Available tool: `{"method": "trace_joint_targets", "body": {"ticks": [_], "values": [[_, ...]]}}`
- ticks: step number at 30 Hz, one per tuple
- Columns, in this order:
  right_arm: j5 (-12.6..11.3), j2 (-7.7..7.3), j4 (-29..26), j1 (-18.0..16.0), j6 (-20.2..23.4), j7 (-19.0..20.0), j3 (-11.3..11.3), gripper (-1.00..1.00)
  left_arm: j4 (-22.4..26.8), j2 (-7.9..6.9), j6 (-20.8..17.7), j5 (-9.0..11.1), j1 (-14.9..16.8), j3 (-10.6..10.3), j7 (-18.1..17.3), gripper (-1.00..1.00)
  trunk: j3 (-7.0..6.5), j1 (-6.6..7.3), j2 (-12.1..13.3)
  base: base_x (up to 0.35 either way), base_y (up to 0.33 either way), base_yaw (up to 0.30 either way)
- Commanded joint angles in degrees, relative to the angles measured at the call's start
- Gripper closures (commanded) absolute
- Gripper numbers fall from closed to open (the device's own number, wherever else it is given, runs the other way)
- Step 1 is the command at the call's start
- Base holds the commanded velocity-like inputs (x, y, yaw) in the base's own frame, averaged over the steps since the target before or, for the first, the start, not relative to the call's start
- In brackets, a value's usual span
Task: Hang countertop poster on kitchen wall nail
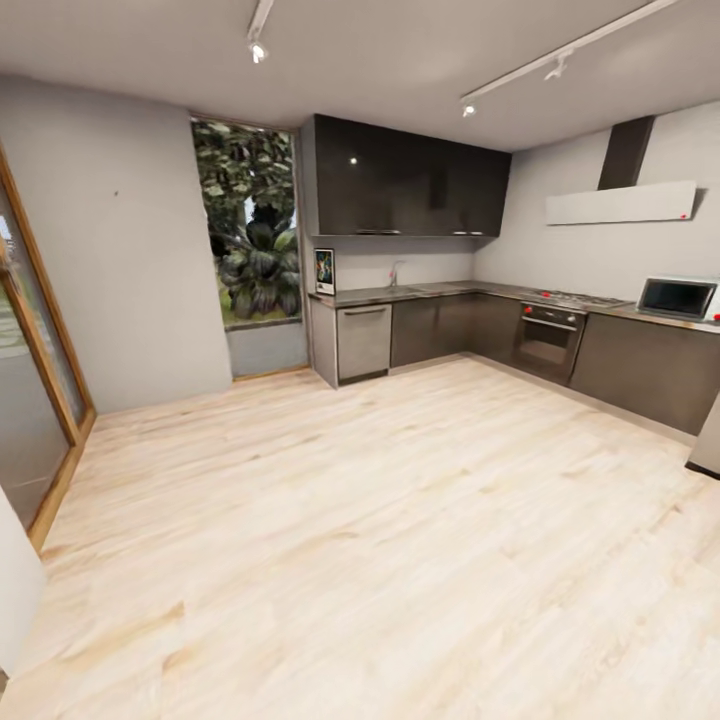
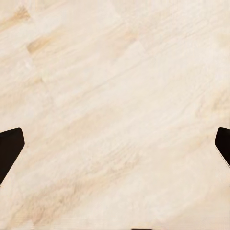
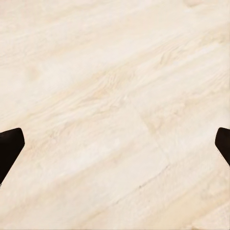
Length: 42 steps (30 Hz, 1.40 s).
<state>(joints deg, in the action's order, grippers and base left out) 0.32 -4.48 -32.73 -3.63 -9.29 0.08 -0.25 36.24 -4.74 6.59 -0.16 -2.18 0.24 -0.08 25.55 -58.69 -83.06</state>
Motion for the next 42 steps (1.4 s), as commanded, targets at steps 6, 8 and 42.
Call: {"method": "trace_joint_targets", "body": {"ticks": [6, 8, 42], "values": [[0.03, -0.03, 0.52, -0.05, -0.20, -0.03, -0.09, -1.00, 0.06, 0.00, 0.09, -0.02, -0.01, 0.02, -0.01, -1.00, 0.05, -0.04, -0.02, 0.337, 0.000, -0.007], [0.03, -0.04, 0.60, -0.05, -0.20, -0.04, -0.10, -1.00, 0.06, 0.00, 0.09, -0.02, -0.01, 0.02, -0.01, -1.00, 0.05, -0.04, -0.02, 0.337, 0.000, -0.002], [0.03, 0.08, 0.82, -0.01, -0.21, -0.01, 0.12, -1.00, 0.06, 0.00, 0.09, -0.04, -0.01, 0.02, -0.01, -1.00, 0.05, -0.04, -0.02, 0.337, -0.008, 0.000]]}}
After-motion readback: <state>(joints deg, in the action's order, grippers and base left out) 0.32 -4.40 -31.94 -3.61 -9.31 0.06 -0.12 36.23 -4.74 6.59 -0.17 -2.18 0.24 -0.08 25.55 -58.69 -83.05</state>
